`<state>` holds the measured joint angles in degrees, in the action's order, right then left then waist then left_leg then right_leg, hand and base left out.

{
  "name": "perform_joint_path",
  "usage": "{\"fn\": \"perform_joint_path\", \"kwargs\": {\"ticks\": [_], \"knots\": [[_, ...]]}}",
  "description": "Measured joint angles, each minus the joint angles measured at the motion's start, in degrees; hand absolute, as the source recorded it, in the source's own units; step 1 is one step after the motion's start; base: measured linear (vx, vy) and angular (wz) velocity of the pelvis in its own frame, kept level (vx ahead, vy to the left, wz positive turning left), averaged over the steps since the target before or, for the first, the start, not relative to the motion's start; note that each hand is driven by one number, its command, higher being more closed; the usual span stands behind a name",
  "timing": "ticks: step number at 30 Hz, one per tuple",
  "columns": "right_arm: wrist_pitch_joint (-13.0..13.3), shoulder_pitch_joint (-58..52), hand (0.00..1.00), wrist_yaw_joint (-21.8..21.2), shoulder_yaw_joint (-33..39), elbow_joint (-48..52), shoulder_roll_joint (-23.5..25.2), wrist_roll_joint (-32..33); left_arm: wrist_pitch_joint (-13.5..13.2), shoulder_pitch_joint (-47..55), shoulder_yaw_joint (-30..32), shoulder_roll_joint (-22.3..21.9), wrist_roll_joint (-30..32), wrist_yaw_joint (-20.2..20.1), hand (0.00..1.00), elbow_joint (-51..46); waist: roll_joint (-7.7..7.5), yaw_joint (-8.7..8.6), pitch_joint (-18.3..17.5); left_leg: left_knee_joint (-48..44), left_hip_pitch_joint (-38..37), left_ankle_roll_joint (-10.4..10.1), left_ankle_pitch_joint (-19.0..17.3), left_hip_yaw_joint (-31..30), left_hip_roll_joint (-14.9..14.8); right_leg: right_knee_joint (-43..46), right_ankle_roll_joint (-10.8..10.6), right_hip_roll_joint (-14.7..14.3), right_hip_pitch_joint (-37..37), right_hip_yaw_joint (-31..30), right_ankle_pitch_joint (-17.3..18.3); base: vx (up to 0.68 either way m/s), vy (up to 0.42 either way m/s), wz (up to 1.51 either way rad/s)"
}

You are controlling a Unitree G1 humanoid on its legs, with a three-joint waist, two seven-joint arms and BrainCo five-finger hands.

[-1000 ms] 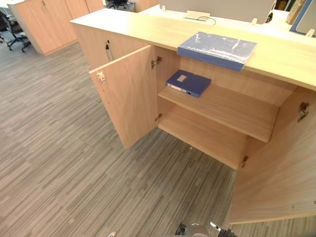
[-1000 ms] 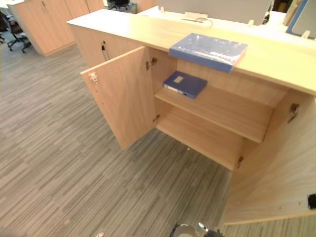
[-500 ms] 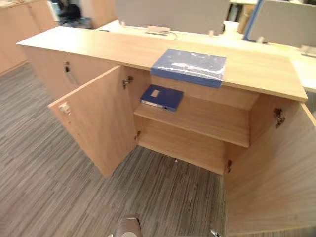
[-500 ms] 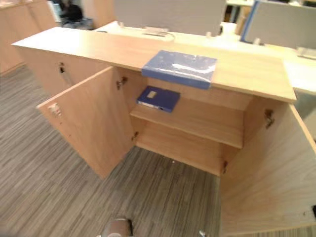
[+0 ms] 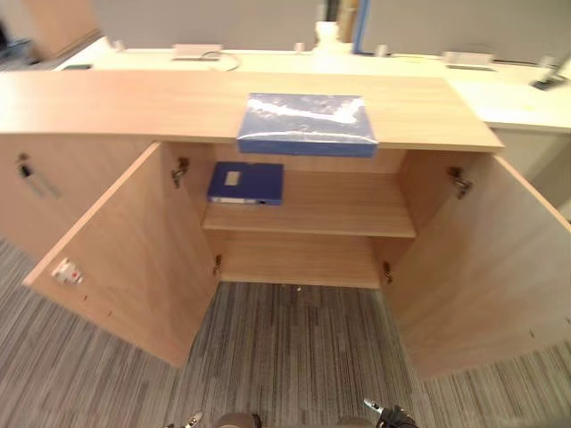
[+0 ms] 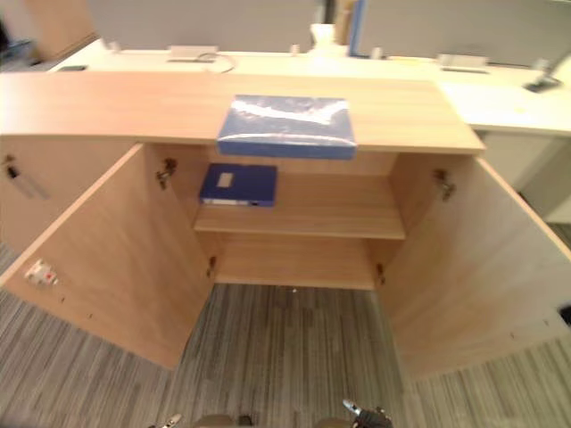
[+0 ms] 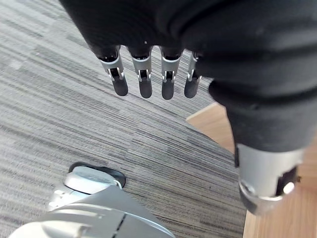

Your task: Walk over to the cabinet, pick up the folder, carry it to the office cabinet, place the folder inside the office cabinet, then close the office cabinet door

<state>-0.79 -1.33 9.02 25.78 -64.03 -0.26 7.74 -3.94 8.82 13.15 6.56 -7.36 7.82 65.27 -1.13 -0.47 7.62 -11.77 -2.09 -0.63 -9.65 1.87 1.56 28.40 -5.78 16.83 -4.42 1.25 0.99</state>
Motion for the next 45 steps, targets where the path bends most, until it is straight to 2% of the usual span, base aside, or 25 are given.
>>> {"fn": "perform_joint_path", "kwargs": {"ticks": [2, 3, 5, 6, 7, 8, 9, 10, 11, 12, 13, 14, 17, 20, 22, 25, 26, 29, 31, 33, 35, 36, 38, 41, 45], "knots": [[0.08, -0.24, 0.0, -0.05, 0.01, 0.57, -0.18, 0.0, 0.01, 0.25, -0.45, 0.02, 0.08, -0.02, 0.0, -0.01, 0.26, -1.15, -0.17, 2.71, -2.93, 0.76, 0.55, 1.3, 0.33, 3.76, 0.26, 1.3, -1.41, 5.8, 0.12, 0.01, 0.134, -0.37], [0.18, -0.33, 0.0, -0.05, -0.1, 0.59, -0.39, -0.01, 0.01, 0.27, -0.6, -0.02, 0.11, -0.02, 0.0, 0.0, 0.44, -1.53, -0.35, 4.32, -3.84, 0.8, 1.05, 1.6, 0.25, 2.52, 0.48, 1.3, -1.06, 9.9, 0.26, 0.09, 0.094, -0.26], [0.17, -0.29, 0.0, -0.04, -0.16, 0.21, -0.57, -0.11, 0.03, 0.13, -0.81, -0.09, 0.14, -0.05, 0.0, 0.0, 0.74, -1.5, -0.58, 5.59, -3.93, 0.91, 2.53, 1.76, -0.48, -2.32, 0.38, 0.31, 0.0, 13.1, 0.41, 0.15, 0.036, -0.27], [0.14, 0.14, 0.0, -0.04, -0.02, 0.03, -0.79, -0.09, 0.17, -0.39, -1.08, -0.22, 0.08, -0.07, 0.0, 0.25, 1.38, -1.38, -0.35, 5.78, -3.37, 1.2, 2.79, 1.14, -2.05, -4.91, 0.26, -1.82, -0.23, 14.01, 2.52, 0.2, -0.093, -0.43], [0.08, 0.79, 0.0, -0.05, -0.11, 0.17, -1.19, -0.07, 0.41, -0.98, -1.08, -0.61, 0.05, -0.08, 0.0, 1.01, 2.94, -1.45, 0.28, 5.79, -3.34, 1.2, 2.75, 0.39, -4.66, -7.23, 1.13, -5.65, -0.72, 14.31, 5.26, 0.22, -0.19, -0.63], [0.0, 0.97, 0.0, -0.05, -1.17, 1.48, -1.59, -0.19, 0.76, -1.85, -1.0, -1.46, 0.03, -0.14, 0.0, 1.72, 5.28, -1.59, 1.12, 5.79, -3.72, 0.92, 2.59, -0.19, -8.84, -12.29, 1.95, -11.87, -1.36, 15.43, 5.52, 0.15, -0.214, -0.55], [0.02, 0.94, 0.0, -0.05, -1.65, 1.81, -1.51, -0.36, 0.81, -2.14, -0.83, -1.71, 0.04, -0.21, 0.0, 1.72, 5.43, -1.57, 1.26, 5.73, -4.07, 0.78, 2.61, -0.1, -9.91, -15.57, 1.89, -14.02, -1.59, 15.85, 5.01, 0.09, -0.2, -0.47], [0.01, -0.03, 0.0, -0.03, -2.4, 2.28, -0.85, -0.97, 0.92, -2.14, 0.74, -1.29, 0.54, -0.5, 0.0, 1.6, 3.46, -1.58, 0.49, 5.42, -4.38, 0.43, 2.55, 0.72, -9.47, -22.17, 1.07, -14.77, -1.55, 15.96, 2.06, 0.1, -0.193, -0.14], [-0.04, -1.24, 0.0, -0.03, -2.43, 3.06, -0.02, -1.14, 0.92, -2.25, 2.52, -0.78, 0.54, -0.6, 0.0, 0.76, 1.14, -1.58, 0.37, 5.28, -5.44, -1.25, 1.46, 0.66, -7.43, -25.47, 0.96, -13.13, -1.07, 15.74, -1.31, 0.11, -0.208, 0.11], [-0.08, -1.91, 0.0, -0.03, -2.32, 3.36, -0.03, -1.07, 0.9, -2.43, 2.93, -0.72, 0.55, -0.58, 0.0, 0.34, 0.2, -1.73, 0.3, 5.31, -6.36, -2.38, 0.36, 0.45, -6.61, -25.26, 3.15, -12.16, -0.62, 15.41, -6.33, 0.2, -0.245, 0.31], [-0.2, -1.93, 0.0, -0.04, -2.41, 3.76, -1.83, -1.93, 0.64, -2.98, 3.69, -3.3, 0.62, -0.54, 0.0, -0.38, 2.78, -1.43, 0.7, 4.98, -6.94, -2.37, -0.1, 0.91, -7.98, -21.9, 4.47, -13.24, -0.79, 16.03, -3.96, 0.19, -0.175, 0.29], [-0.14, -1.81, 0.0, -0.05, -2.36, 3.84, -1.84, -2.02, 0.41, -3.0, 4.2, -3.67, 0.62, -0.5, 0.0, -0.98, 2.95, -1.47, 0.79, 4.51, -7.09, -2.32, -0.03, 0.9, -8.1, -20.62, 5.56, -13.31, -0.79, 16.01, -2.27, 0.23, -0.197, 0.28], [-0.15, -1.79, 0.0, -0.06, -2.41, 3.73, -1.8, -2.37, 0.14, -3.23, 4.72, -4.24, 1.3, -0.58, 0.0, -2.18, 2.9, -1.45, 0.67, 5.14, -8.93, -2.55, -0.19, 0.3, -10.41, -15.42, 6.34, -14.06, -0.65, 18.53, 3.84, 0.13, -0.165, 0.35], [-0.22, -2.13, 0.0, -0.09, -1.95, 3.56, -1.76, -2.41, 0.14, -3.69, 4.79, -5.38, 1.32, -0.71, 0.0, -2.84, 3.08, -1.49, -0.35, 5.77, -9.08, -3.61, -0.9, -2.73, -12.27, -13.16, 7.03, -14.73, -0.53, 21.24, 7.67, 0.16, -0.14, 0.48], [-0.23, -2.12, 0.0, -0.29, 0.5, 2.91, -1.11, -2.32, 0.16, -4.1, 4.65, -5.89, 1.29, -1.0, 0.0, -2.72, 2.86, -1.36, -0.82, 4.87, -8.94, -4.6, -1.54, -4.21, -13.12, -13.69, 7.0, -15.61, 0.77, 22.04, 8.64, 0.16, -0.055, 0.25], [-0.22, -2.01, 0.0, -0.59, 1.68, 0.39, -1.22, -2.17, 0.09, -4.25, 1.38, -5.69, 1.55, -2.07, 0.0, -2.8, 2.9, -0.87, -2.57, -4.84, -5.31, -8.16, -3.63, -4.57, -13.23, -16.67, 6.9, -16.68, 3.62, 21.55, 8.73, 0.18, 0.004, 0.05], [-0.21, -1.99, 0.0, -0.59, 1.68, 0.31, -1.25, -2.17, 0.09, -4.26, 1.27, -5.64, 1.56, -2.13, 0.0, -2.81, 2.85, -0.87, -2.57, -5.46, -5.07, -8.3, -3.72, -4.56, -13.23, -16.77, 6.9, -16.68, 3.76, 21.53, 8.73, 0.23, 0.06, 0.0], [-0.38, -1.03, 0.0, -0.6, 1.61, -2.39, -1.98, -2.21, 0.01, -5.12, -0.56, -4.23, 0.28, -3.31, 0.0, -3.06, 2.1, 0.18, -2.21, -29.82, 3.68, -12.0, -3.29, -2.07, -13.77, -19.18, 7.71, -16.08, 9.69, 21.53, 7.94, 0.26, 0.078, -0.01], [-0.51, 0.11, 0.0, -0.64, 0.89, -3.28, -1.84, -2.21, -0.05, -5.12, -1.73, -3.64, -2.16, -3.89, 0.0, -3.99, 1.55, 0.22, -1.72, -33.0, 7.43, -9.39, -6.72, 3.14, -12.76, -20.07, 7.68, -13.93, 13.2, 20.3, 7.92, 0.26, 0.124, -0.08], [-0.53, 0.92, 0.0, -0.71, -0.68, -3.43, -1.72, -2.21, -0.2, -5.1, -2.84, -3.17, -4.31, -4.41, 0.0, -5.0, 1.17, 0.47, -1.29, -28.24, 9.87, -8.07, -7.65, 4.82, -10.83, -19.76, 7.37, -11.88, 14.08, 19.64, 7.82, 0.13, 0.168, -0.18], [-0.51, 1.42, 0.0, -1.14, -2.04, -3.52, -1.86, -2.23, -0.33, -4.92, -5.11, -2.75, -8.28, -4.99, 0.0, -5.45, 1.75, 0.89, -1.2, -14.77, 11.01, -6.08, -2.06, 3.86, -8.79, -19.53, 4.69, -11.05, 14.84, 18.61, 8.23, 0.13, 0.222, -0.22], [-0.51, 1.65, 0.0, -1.41, -3.75, -3.28, -1.13, -2.37, -0.36, -4.65, -6.58, -2.06, -10.92, -5.39, 0.0, -6.24, 1.86, 1.23, -0.77, -11.64, 11.06, -2.09, 3.31, 3.2, -7.88, -20.19, 2.16, -11.02, 15.5, 17.26, 9.55, 0.16, 0.237, 0.03], [-0.59, 1.48, 0.0, -2.03, -6.68, -3.26, -0.43, -2.47, -0.42, -4.31, -8.52, -0.16, -17.1, -6.05, 0.0, -9.24, -1.72, 1.16, -0.65, -6.51, 9.83, -1.05, 5.64, 2.33, -4.23, -21.98, 2.03, -8.76, 15.37, 15.38, 9.49, 0.15, 0.198, 0.38], [-0.59, 1.76, 0.0, -2.32, -9.06, -2.33, -0.91, -4.14, -0.44, -0.9, -10.85, -0.1, -24.75, -7.09, 0.0, -19.09, -2.13, 1.18, -0.58, -1.27, 8.0, 0.34, 8.19, 1.6, -1.2, -22.2, 2.05, -6.92, 15.15, 13.27, 9.19, 0.08, 0.127, 0.35], [-0.6, 1.57, 0.0, -2.83, -12.41, -0.33, -0.58, -4.93, -0.75, 3.19, -13.06, 0.26, -31.95, -7.28, 0.0, -30.07, -2.04, 1.27, -0.92, 9.56, 4.51, 0.25, 14.06, 1.44, -0.22, -23.63, 0.95, -6.53, 14.24, 12.46, 8.53, 0.01, -0.017, 0.01]]}}
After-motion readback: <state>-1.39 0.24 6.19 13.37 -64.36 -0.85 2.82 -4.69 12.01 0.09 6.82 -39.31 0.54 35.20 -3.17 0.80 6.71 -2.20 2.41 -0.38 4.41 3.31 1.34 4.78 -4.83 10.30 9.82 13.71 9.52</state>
